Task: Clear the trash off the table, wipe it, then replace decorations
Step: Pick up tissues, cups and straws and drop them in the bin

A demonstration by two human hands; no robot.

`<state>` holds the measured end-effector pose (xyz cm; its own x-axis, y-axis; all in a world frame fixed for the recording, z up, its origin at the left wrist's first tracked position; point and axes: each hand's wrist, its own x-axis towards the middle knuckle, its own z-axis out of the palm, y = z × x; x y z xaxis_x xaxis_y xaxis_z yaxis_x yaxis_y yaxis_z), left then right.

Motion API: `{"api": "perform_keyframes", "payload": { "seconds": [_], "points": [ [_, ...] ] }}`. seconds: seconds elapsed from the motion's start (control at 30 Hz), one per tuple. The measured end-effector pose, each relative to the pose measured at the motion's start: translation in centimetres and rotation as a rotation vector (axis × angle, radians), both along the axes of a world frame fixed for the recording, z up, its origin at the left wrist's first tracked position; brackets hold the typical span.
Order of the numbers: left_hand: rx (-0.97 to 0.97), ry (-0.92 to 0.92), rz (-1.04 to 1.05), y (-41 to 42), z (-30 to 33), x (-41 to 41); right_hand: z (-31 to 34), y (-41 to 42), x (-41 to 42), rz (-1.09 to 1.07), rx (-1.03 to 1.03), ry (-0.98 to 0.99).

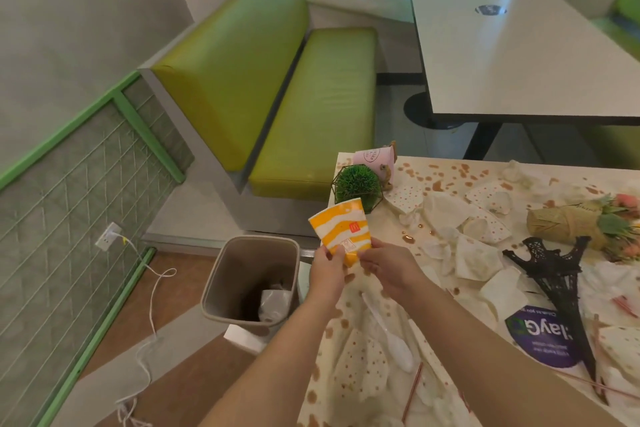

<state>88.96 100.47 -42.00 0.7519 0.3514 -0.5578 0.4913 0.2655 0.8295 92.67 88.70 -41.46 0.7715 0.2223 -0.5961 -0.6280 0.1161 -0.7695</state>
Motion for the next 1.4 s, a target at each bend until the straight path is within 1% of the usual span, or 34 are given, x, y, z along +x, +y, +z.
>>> {"api": "perform_keyframes", "payload": {
  "seconds": [0.07,0.23,0.47,0.57,0.67,0.73,0.93,1.13,1.33,1.37,1.4],
  "points": [
    [-0.011,0.002,0.029,2.1,0.2,-0.8,0.4,1.8,-0.9,-0.011,0.005,-0.012],
    [0.069,-0.008,0.076,7.9,0.4,-2.8,1.0,5.1,-2.6,-0.048,-0.071,-0.01],
    [0.407,0.131,0.084,16.4,-1.6,-5.3,0.5,7.8,-4.9,-0.058,-0.172,-0.028],
    [0.543,0.194,0.021,18.4,-2.2,-5.7,0.1,8.2,-5.6,-0.051,-0.218,-0.058],
    [0.579,0.252,-0.115,19.3,-2.4,-5.9,-0.2,8.3,-6.3,-0.059,-0.24,-0.081],
    [0.597,0.263,-0.179,18.9,-2.4,-6.5,-0.2,8.1,-6.9,-0.073,-0.253,-0.08],
    [0.535,0.125,-0.279,14.4,-1.4,-9.0,-0.1,6.4,-8.5,-0.102,-0.312,-0.101],
    [0.524,0.059,-0.367,8.6,0.0,-11.8,1.2,3.4,-11.1,0.046,-0.557,-0.28],
    [0.545,0.118,-0.507,3.1,-0.4,-14.7,1.9,-1.3,-13.9,0.182,-0.774,-0.386],
    [0.566,0.133,-0.554,2.5,-0.8,-15.0,1.8,-2.0,-14.4,0.186,-0.8,-0.388],
    [0.598,0.158,-0.587,0.2,-0.8,-15.9,2.0,-4.2,-15.3,0.203,-0.824,-0.396]
  ]
}}
